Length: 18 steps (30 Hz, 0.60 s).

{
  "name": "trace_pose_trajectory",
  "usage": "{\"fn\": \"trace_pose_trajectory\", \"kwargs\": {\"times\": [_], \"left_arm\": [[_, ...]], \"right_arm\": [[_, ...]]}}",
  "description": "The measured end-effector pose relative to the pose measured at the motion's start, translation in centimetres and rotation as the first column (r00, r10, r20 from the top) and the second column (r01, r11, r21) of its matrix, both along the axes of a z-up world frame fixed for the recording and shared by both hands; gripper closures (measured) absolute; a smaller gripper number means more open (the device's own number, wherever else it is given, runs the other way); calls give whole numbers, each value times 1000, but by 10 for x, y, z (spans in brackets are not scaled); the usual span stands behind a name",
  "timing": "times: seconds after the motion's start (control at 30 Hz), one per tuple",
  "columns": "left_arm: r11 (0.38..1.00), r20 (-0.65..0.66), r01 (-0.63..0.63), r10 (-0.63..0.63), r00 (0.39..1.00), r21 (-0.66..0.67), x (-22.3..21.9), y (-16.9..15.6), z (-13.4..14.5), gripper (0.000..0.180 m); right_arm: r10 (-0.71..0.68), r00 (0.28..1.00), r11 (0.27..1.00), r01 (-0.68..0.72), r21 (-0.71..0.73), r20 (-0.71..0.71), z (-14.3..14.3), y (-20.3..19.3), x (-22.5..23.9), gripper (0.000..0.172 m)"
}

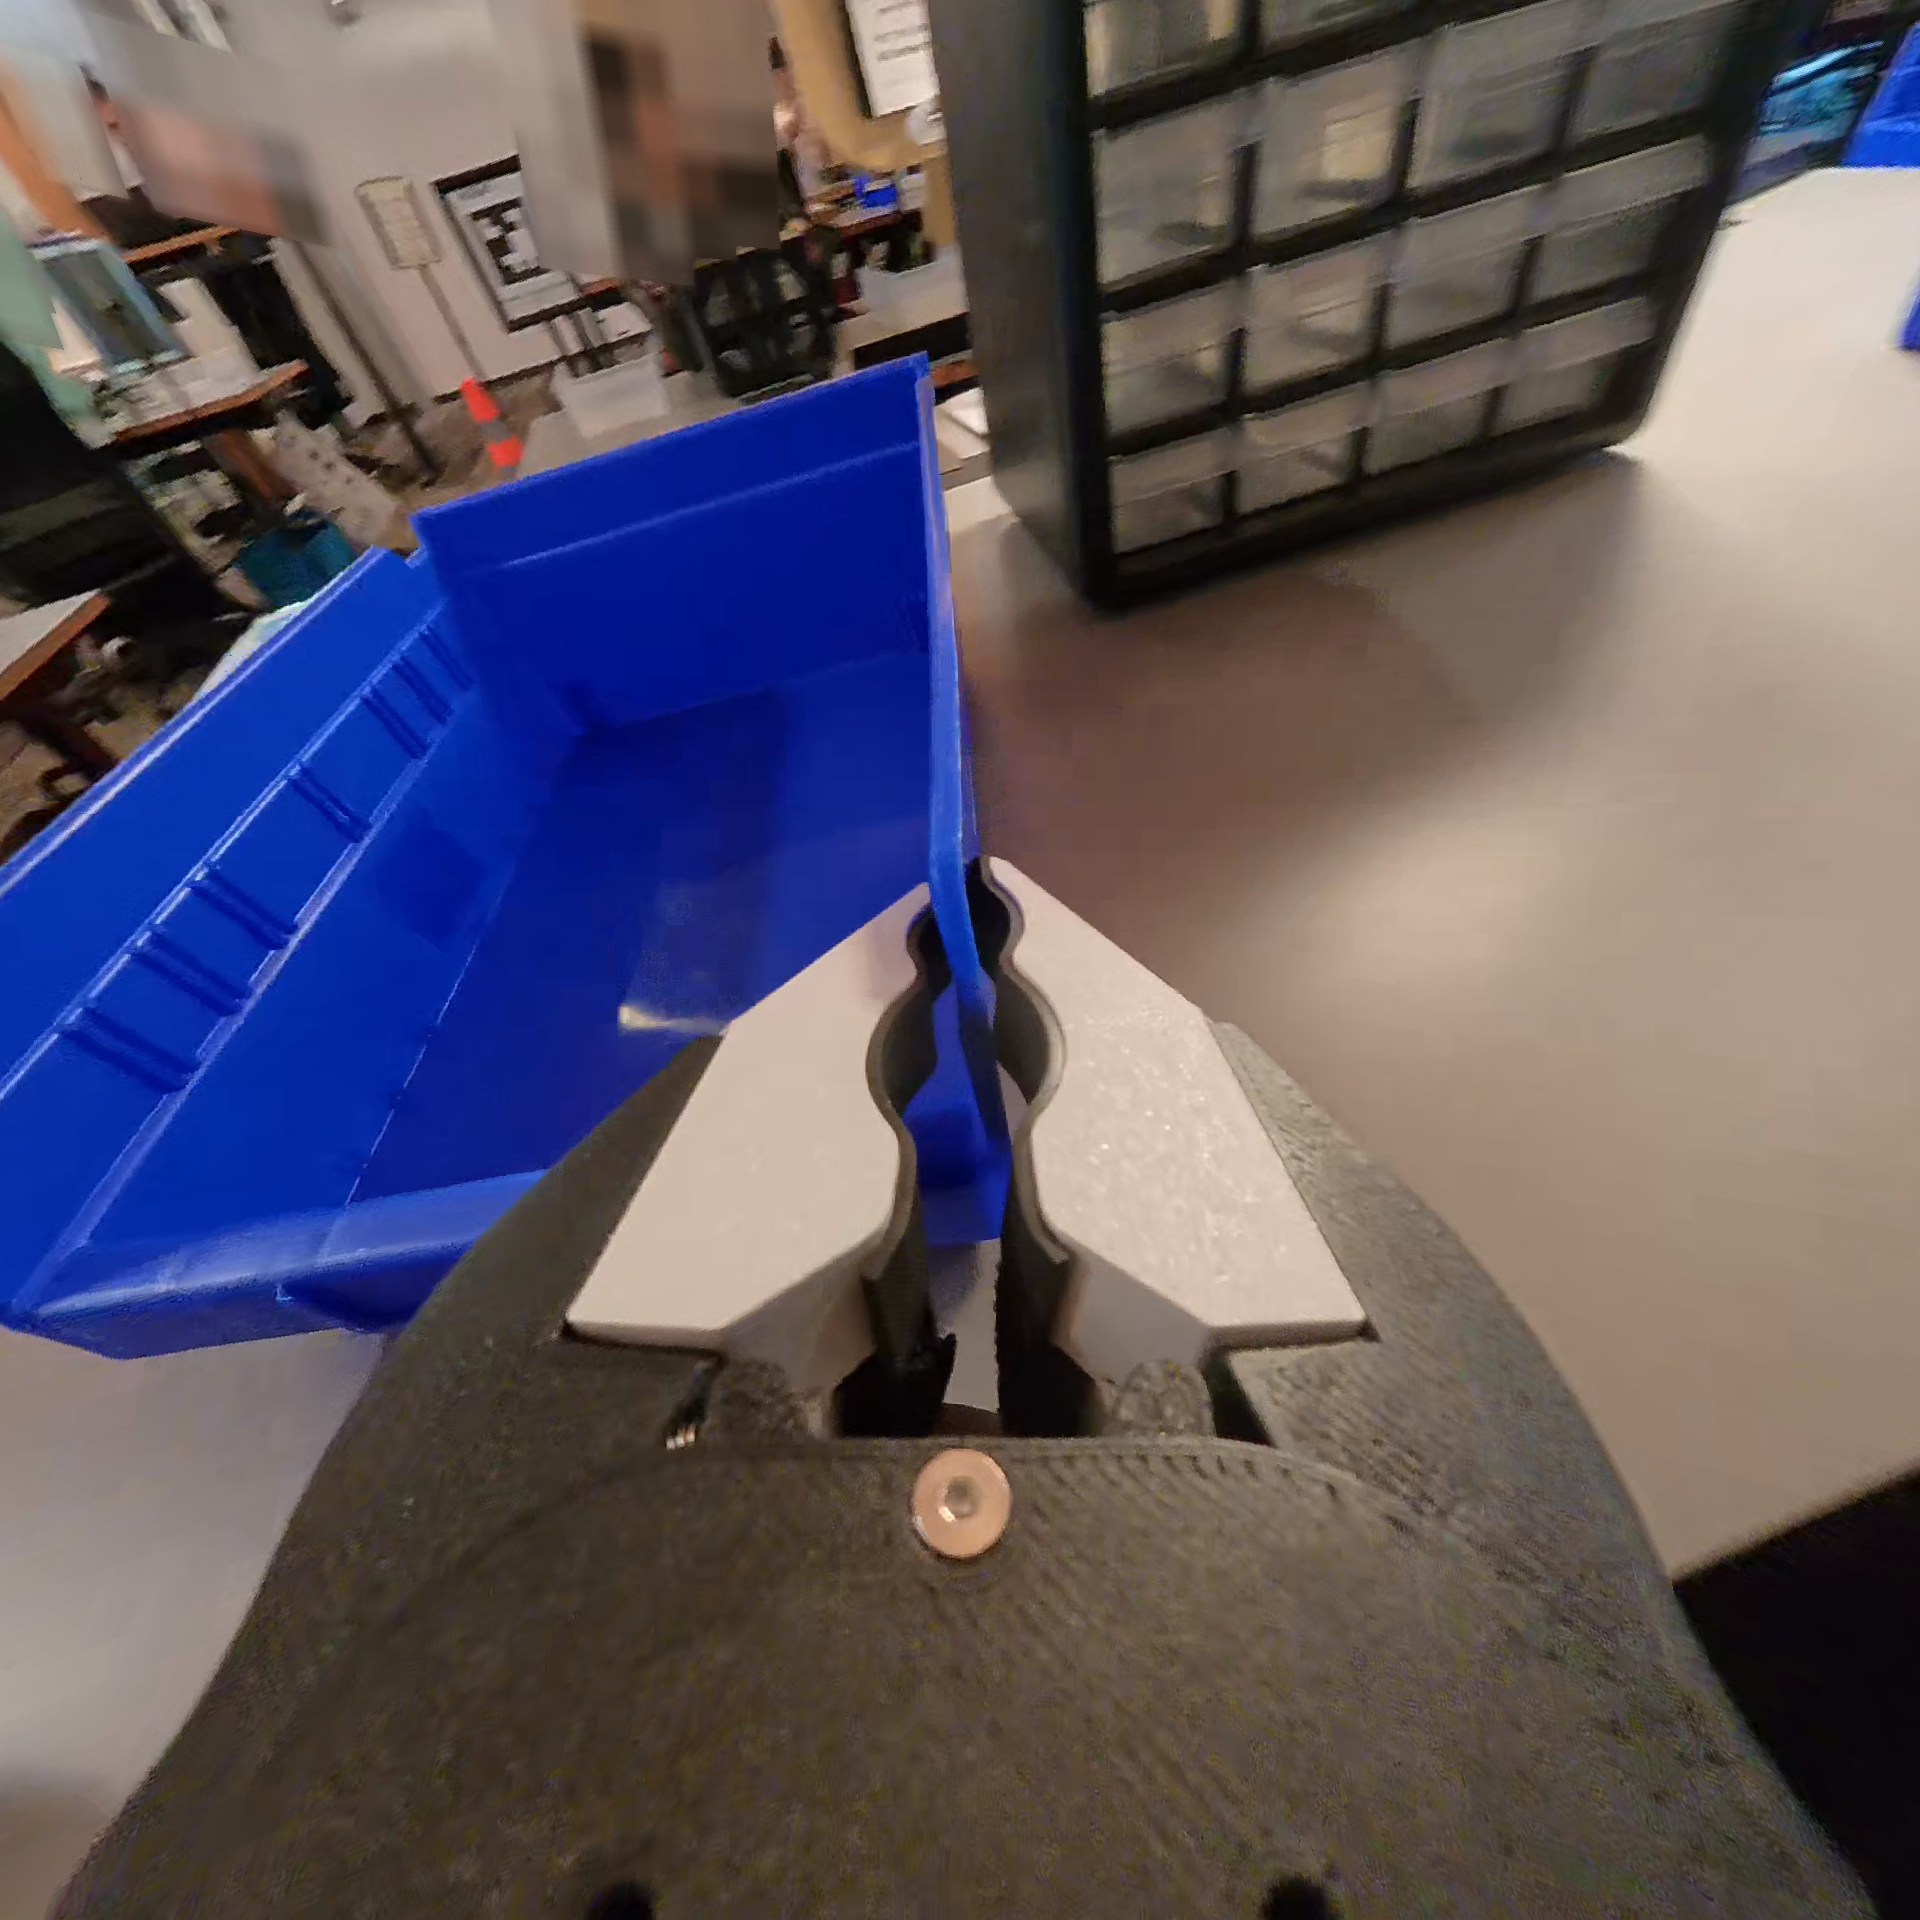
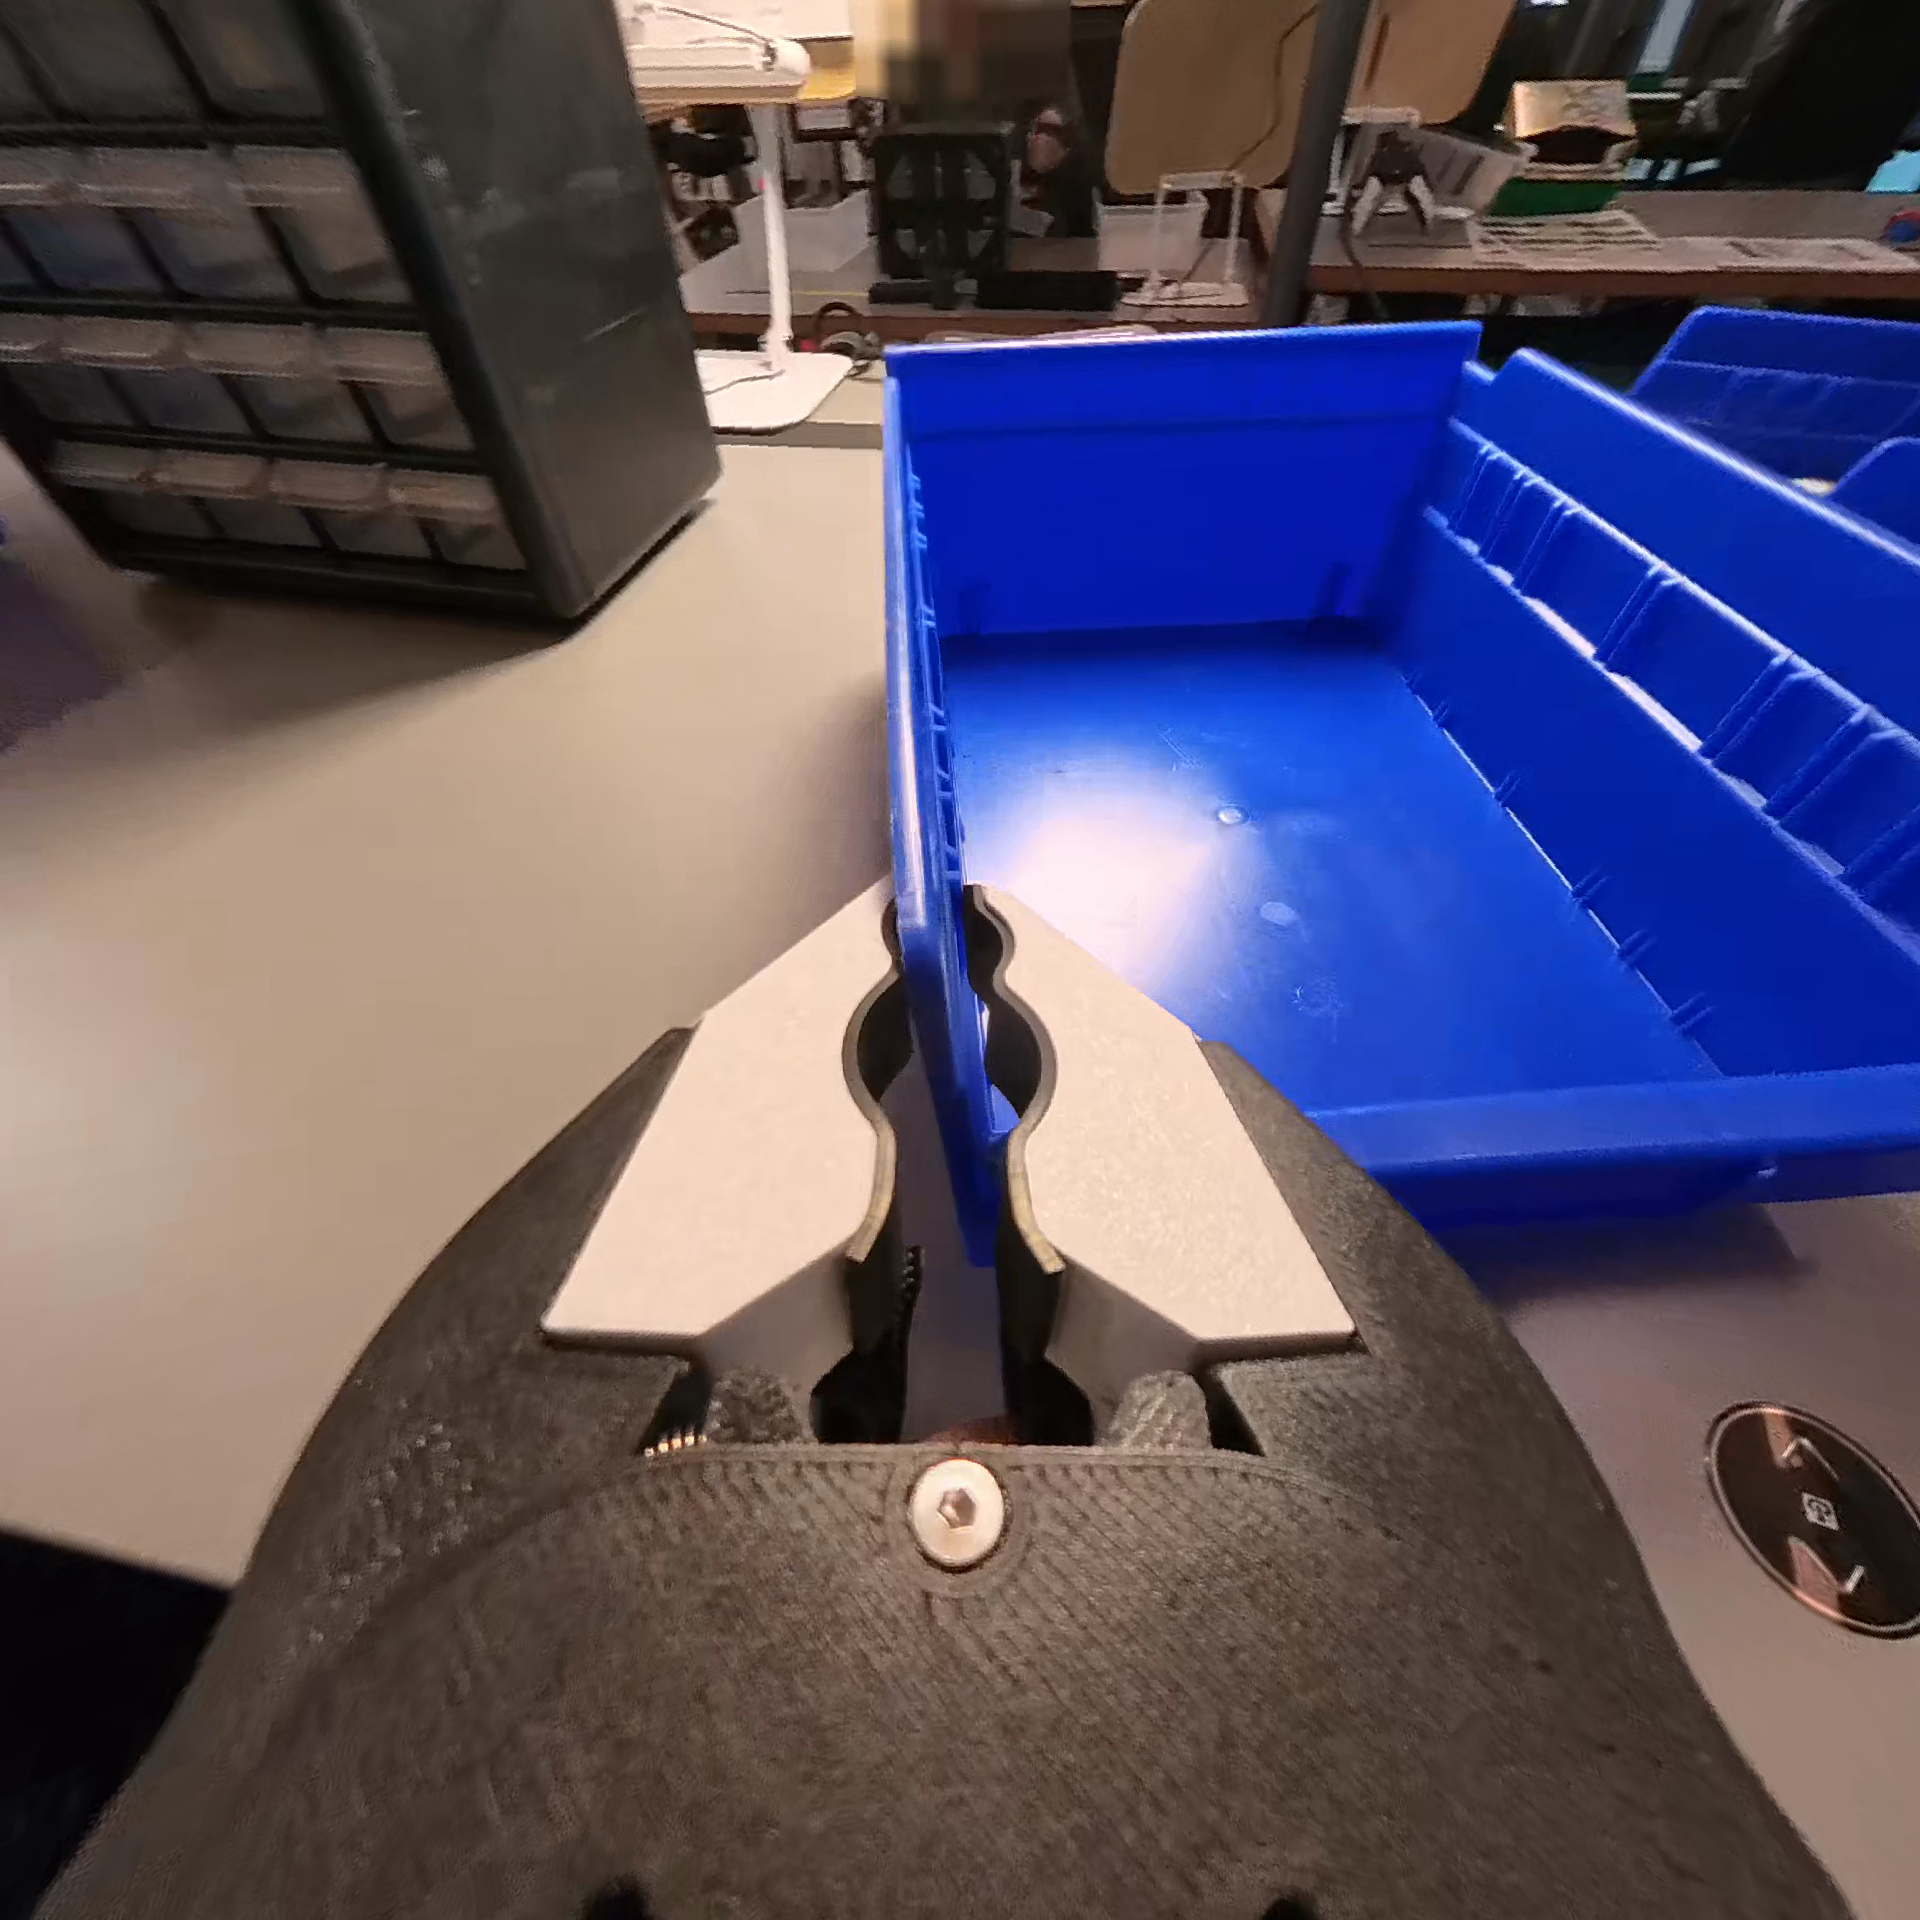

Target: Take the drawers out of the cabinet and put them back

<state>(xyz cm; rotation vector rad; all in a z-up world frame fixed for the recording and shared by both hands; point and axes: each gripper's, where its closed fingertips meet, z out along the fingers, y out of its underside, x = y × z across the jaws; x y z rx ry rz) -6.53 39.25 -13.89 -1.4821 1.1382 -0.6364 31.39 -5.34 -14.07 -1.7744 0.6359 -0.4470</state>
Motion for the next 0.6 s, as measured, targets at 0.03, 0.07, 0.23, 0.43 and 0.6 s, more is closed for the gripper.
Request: {"fn": "trace_pose_trajectory", "kwargs": {"times": [0.03, 0.07, 0.23, 0.43, 0.6], "left_arm": [[999, 3, 34, -34, 999, -2, -1, -8, 0, 180], [998, 7, 66, -66, 998, -7, -3, -15, 1, 180], [980, 30, 197, -196, 980, -18, -14, -45, 8, 180], [943, 71, 331, -328, 942, -38, -30, -76, 22, 179], [912, 152, 399, -383, 911, -94, -44, -97, 40, 179]], "right_arm": [[26, 1000, 1000, -26, 0, -1, 0, -1, -7, 164], [52, 999, 999, -52, 0, -2, 0, -1, -13, 164], [180, 984, 984, -180, 1, -11, 0, -1, -42, 164], [334, 942, 942, -334, 4, -16, 0, -3, -77, 164], [463, 886, 886, -463, 14, -28, 0, -8, -111, 163]]}}
